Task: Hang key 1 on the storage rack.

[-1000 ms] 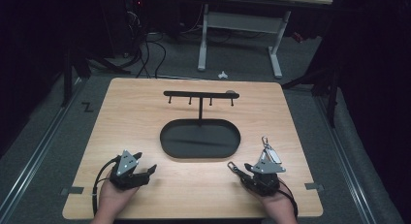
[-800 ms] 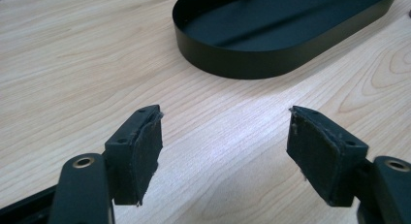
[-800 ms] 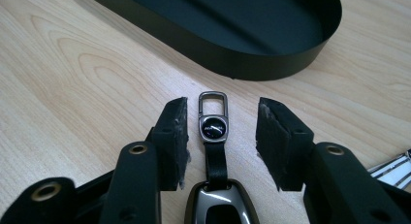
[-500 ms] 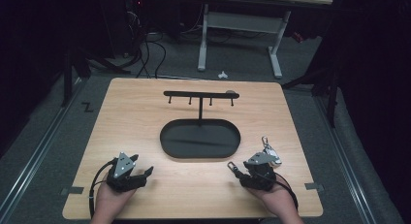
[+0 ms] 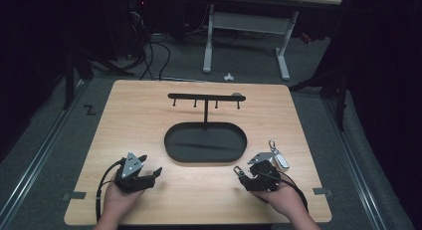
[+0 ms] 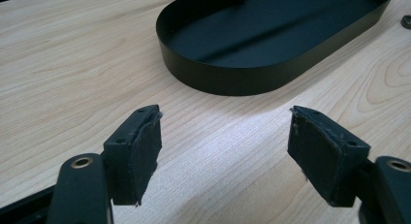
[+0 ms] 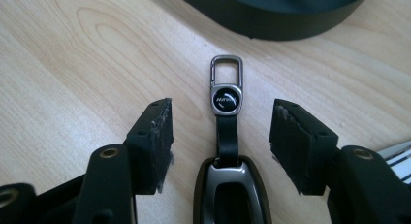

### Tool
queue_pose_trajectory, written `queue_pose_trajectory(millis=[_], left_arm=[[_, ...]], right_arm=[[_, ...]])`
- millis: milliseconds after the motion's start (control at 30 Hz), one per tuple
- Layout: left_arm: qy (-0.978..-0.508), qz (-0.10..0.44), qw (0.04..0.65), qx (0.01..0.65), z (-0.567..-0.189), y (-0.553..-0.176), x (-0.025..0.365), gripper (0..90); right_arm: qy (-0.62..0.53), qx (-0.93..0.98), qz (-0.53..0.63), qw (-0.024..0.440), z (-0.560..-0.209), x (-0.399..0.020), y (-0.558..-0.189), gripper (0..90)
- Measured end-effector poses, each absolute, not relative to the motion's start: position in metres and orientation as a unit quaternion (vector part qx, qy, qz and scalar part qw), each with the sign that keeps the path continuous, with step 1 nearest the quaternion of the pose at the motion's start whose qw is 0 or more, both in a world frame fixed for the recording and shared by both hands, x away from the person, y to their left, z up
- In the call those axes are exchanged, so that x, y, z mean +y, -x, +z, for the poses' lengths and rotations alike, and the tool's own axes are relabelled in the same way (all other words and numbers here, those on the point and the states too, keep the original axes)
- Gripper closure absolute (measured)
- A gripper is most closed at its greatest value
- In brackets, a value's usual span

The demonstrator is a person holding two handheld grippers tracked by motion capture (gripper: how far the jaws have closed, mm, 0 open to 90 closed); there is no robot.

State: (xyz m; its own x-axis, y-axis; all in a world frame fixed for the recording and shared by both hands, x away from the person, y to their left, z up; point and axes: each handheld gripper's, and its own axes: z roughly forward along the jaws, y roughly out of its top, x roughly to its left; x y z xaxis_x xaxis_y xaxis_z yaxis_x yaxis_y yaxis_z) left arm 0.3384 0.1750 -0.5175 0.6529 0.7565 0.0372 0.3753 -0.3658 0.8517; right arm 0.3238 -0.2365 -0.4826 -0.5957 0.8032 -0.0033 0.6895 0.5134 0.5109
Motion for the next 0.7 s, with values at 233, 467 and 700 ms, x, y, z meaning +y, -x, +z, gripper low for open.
queue_pose_trajectory(millis=[233,467,700], left_arm=[[-0.799,0.215,0.439,0.350,-0.518,-0.343,0.170,28.4],[-0.801,0.209,0.443,0.344,-0.518,-0.344,0.165,28.5],[-0.804,0.206,0.444,0.336,-0.518,-0.343,0.163,28.3]], right_arm=[[-0.443,0.873,0.188,0.084,-0.477,-0.235,-0.335,38.3],[-0.429,0.886,0.166,0.064,-0.475,-0.231,-0.339,39.3],[-0.427,0.892,0.141,0.054,-0.474,-0.227,-0.340,36.4]])
